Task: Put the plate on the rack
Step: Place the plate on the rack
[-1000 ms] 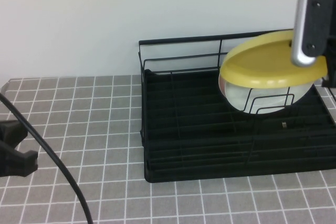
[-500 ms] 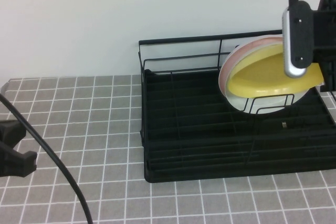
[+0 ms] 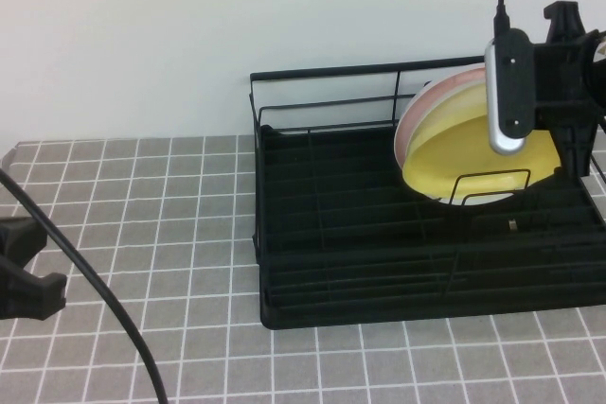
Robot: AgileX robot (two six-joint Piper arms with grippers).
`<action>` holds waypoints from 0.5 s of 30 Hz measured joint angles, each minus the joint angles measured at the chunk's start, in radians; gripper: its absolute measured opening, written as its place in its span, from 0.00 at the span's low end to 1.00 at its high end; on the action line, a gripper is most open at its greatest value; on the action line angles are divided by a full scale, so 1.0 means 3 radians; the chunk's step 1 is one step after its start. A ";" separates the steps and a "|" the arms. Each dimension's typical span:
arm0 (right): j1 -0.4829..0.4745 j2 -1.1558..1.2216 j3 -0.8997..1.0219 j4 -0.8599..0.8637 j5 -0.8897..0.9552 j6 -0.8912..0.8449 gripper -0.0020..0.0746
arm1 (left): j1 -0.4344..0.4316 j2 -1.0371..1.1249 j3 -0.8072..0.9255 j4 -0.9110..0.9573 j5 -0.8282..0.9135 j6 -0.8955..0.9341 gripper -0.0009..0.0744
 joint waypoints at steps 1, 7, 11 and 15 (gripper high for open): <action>0.0000 0.0014 0.0000 0.0000 -0.0006 0.0000 0.17 | 0.0000 0.0000 0.0000 0.0000 0.0000 0.0000 0.01; 0.0000 0.0042 0.0000 -0.0023 -0.0050 0.0000 0.27 | 0.0000 0.0000 0.0000 0.0000 0.0000 0.0000 0.01; 0.0000 0.0049 0.0000 -0.0023 -0.0056 0.0000 0.46 | 0.0000 0.0000 0.0000 0.0000 0.0000 0.0000 0.01; 0.0000 0.0049 0.0000 -0.0027 -0.0056 0.0000 0.60 | 0.0000 0.0000 0.0000 0.0000 0.0013 0.0000 0.01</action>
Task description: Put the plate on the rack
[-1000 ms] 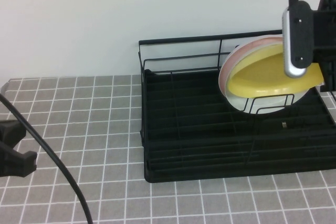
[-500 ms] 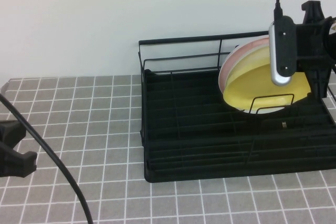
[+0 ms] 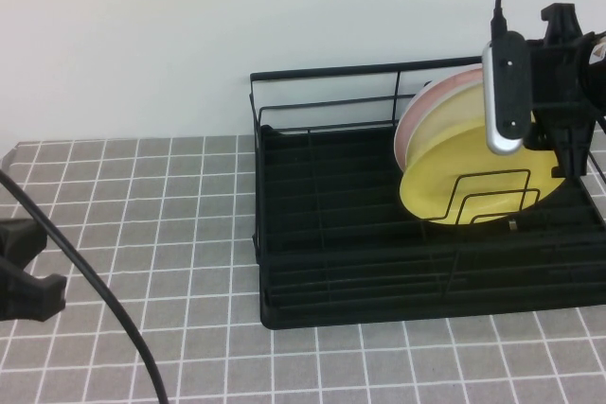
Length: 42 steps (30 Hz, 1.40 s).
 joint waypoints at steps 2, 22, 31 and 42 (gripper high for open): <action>0.0000 -0.0008 0.0000 0.0000 -0.0005 0.0080 0.63 | 0.0000 0.0000 0.0000 0.0000 0.0034 0.0000 0.01; -0.0429 -0.1940 0.0015 0.0320 -0.0159 0.2933 0.03 | 0.0000 -0.0001 0.0000 -0.0341 0.0336 0.0186 0.01; -0.0606 -0.3194 0.0976 0.0389 -0.0978 0.4253 0.03 | 0.0000 -0.0001 0.0290 -0.0957 -0.0035 0.0486 0.01; -0.0606 -0.3884 0.2399 0.0389 -0.1055 0.3981 0.03 | 0.0000 -0.0001 0.0632 -0.1294 -0.0675 0.0532 0.01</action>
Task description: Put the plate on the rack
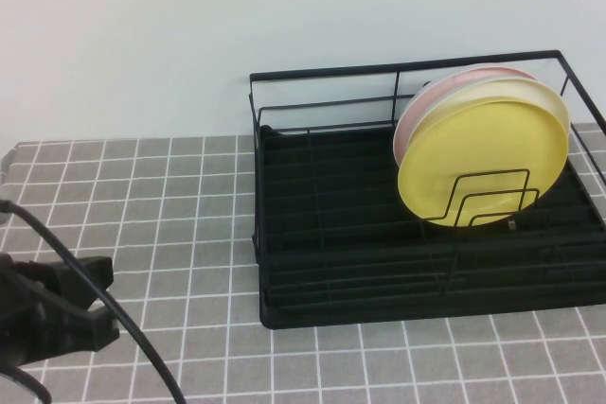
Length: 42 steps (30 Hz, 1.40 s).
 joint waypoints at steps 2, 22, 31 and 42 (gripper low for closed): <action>0.0000 -0.0013 0.0165 0.0000 0.0000 -0.0005 0.03 | 0.0000 0.0000 0.0000 -0.0028 -0.0012 0.0008 0.01; 0.0000 -0.0007 0.1539 0.0000 -0.0001 -0.0013 0.03 | 0.0000 0.0000 0.0000 -0.0028 0.0062 0.0078 0.01; 0.0000 -0.0007 0.1894 0.0000 -0.0035 -0.0013 0.03 | 0.0000 -0.0072 0.0000 0.0257 0.0036 0.0175 0.01; 0.0000 -0.0007 0.1914 0.0000 -0.0092 -0.0013 0.03 | 0.0158 -0.1185 0.0885 0.1323 -0.1066 -0.0454 0.01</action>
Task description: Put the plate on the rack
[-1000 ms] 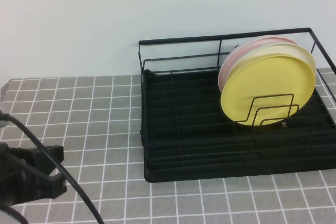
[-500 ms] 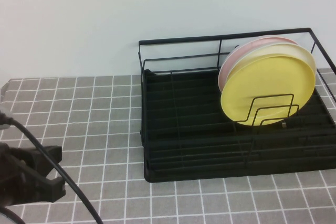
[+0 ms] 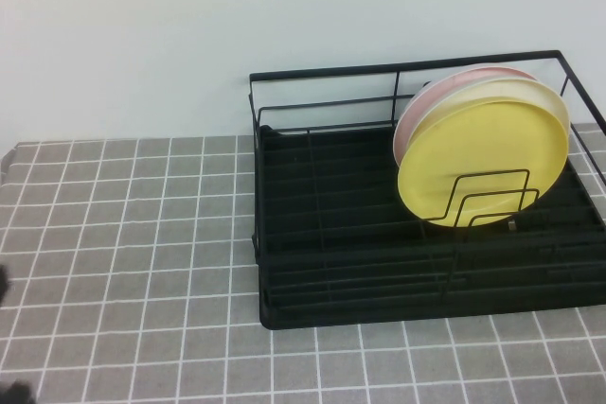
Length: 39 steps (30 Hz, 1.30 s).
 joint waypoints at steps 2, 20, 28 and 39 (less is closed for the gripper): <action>0.0000 0.0000 0.0000 0.0000 0.0000 0.0000 0.03 | 0.0158 -0.0326 0.0266 0.0000 -0.0165 0.0000 0.01; 0.0000 0.0000 0.0000 0.0000 0.0000 0.0000 0.03 | 0.0742 -0.1494 0.1122 -0.0108 0.0765 -0.0101 0.01; 0.0000 0.0000 0.0000 0.0001 0.0000 0.0000 0.03 | 0.0742 -0.1494 0.1122 -0.0108 0.0778 -0.0101 0.01; 0.0000 -0.0082 0.0000 0.0001 0.0019 0.0000 0.03 | 0.0742 -0.1494 0.1122 -0.0108 0.0778 -0.0101 0.01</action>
